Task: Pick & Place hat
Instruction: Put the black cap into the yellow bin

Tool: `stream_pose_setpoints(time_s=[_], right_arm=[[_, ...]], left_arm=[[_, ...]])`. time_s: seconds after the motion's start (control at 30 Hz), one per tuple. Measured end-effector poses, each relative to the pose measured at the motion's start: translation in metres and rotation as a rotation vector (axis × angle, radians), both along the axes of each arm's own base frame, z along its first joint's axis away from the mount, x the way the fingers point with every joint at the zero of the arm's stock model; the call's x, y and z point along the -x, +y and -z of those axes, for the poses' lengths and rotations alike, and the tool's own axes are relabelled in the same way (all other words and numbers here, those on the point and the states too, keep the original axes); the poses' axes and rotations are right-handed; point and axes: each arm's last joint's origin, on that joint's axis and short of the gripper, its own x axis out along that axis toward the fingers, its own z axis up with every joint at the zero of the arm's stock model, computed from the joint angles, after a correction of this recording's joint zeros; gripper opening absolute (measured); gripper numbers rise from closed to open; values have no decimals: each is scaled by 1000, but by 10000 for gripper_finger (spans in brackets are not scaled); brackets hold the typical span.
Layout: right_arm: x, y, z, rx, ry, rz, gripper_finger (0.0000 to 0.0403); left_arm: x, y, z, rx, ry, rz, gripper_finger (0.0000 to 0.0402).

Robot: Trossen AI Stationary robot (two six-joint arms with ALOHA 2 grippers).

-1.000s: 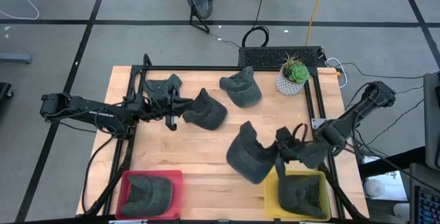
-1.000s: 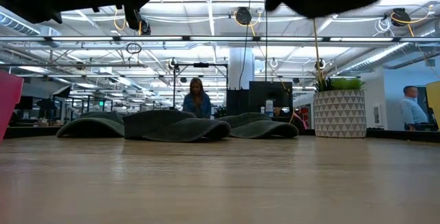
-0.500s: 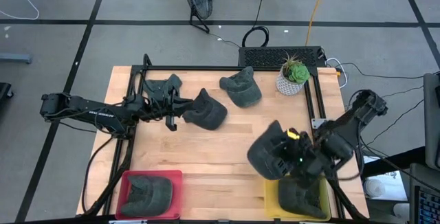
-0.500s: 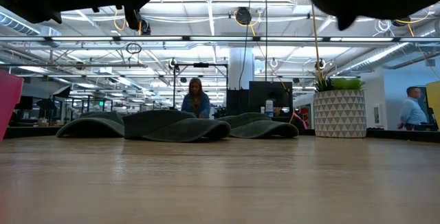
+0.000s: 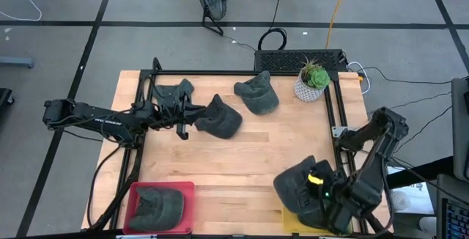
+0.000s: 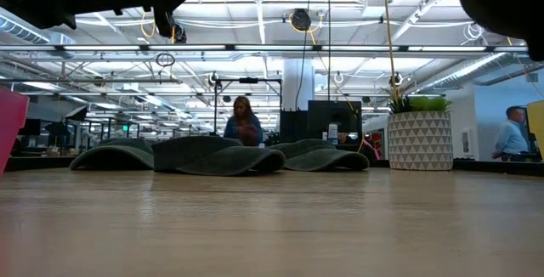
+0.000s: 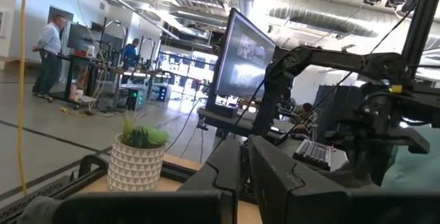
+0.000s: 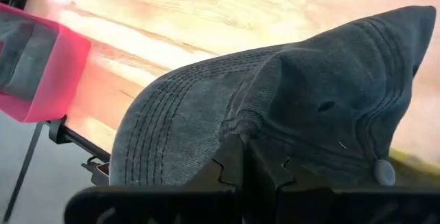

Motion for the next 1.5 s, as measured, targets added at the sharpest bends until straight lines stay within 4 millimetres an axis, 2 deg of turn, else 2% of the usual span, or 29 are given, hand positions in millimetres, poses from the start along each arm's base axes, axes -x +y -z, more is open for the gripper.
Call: stream_pose_setpoints(time_s=[0.13, 0.3, 0.6, 0.83, 1.0, 1.37, 1.5], right_arm=[[0, 13, 10, -40, 41, 7, 0], [-9, 27, 24, -67, 48, 7, 0], [-4, 21, 29, 27, 143, 22, 0], [-14, 31, 40, -13, 141, 29, 0], [-14, 35, 47, -31, 196, 36, 0], [-13, 35, 47, -58, 233, 37, 0], [-11, 36, 55, -73, 269, 40, 0]], left_arm=[[-1, -4, 3, 15, 27, 50, 37], [-2, -12, 6, 30, 67, 115, 37], [-2, -35, 10, 33, 108, 226, 37], [0, -47, 10, 30, 110, 284, 37], [0, -50, 10, 28, 110, 301, 37], [0, -50, 10, 27, 109, 294, 37], [0, -50, 10, 27, 109, 293, 37]])
